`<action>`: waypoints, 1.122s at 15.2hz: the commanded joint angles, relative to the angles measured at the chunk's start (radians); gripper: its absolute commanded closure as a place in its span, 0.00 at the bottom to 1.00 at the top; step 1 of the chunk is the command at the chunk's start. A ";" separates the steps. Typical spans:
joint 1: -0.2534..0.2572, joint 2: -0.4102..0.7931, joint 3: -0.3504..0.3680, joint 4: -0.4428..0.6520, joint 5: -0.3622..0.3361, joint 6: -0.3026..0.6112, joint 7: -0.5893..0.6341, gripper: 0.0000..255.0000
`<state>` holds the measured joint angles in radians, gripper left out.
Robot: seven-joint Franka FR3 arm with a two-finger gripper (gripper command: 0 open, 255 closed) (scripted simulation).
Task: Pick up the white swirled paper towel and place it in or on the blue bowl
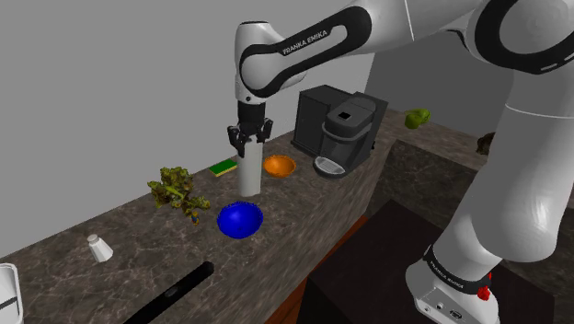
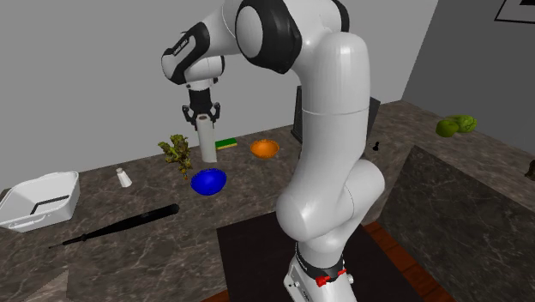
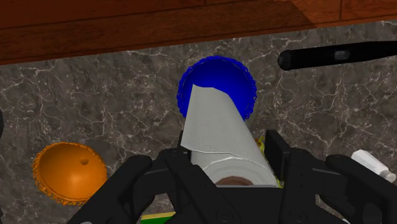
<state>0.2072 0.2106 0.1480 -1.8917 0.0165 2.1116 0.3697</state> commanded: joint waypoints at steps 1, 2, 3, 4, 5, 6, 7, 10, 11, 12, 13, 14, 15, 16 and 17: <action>0.023 0.033 0.012 0.075 -0.010 -0.042 0.039 1.00; 0.029 0.042 0.015 0.095 -0.012 -0.052 0.050 1.00; 0.030 0.047 0.014 0.088 -0.013 -0.040 0.050 1.00; 0.030 0.052 0.014 0.080 -0.014 -0.028 0.050 1.00; 0.030 0.056 0.014 0.073 -0.014 -0.016 0.050 1.00; 0.030 0.061 0.013 0.066 -0.015 -0.004 0.050 1.00; 0.031 0.067 0.013 0.059 -0.016 0.008 0.050 1.00; 0.032 0.083 0.012 0.041 -0.019 0.043 0.051 1.00; 0.032 0.089 0.012 0.035 -0.020 0.055 0.051 1.00; 0.032 0.095 0.011 0.029 -0.021 0.066 0.052 1.00; 0.033 0.102 0.011 0.024 -0.022 0.078 0.052 1.00; 0.033 0.108 0.011 0.019 -0.023 0.089 0.052 1.00; 0.033 0.115 0.010 0.014 -0.024 0.101 0.053 1.00; 0.034 0.121 0.010 0.009 -0.025 0.112 0.053 1.00; 0.034 0.128 0.009 0.005 -0.026 0.123 0.053 1.00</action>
<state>0.2410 0.3309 0.1578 -1.8841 -0.0085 2.2233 0.4229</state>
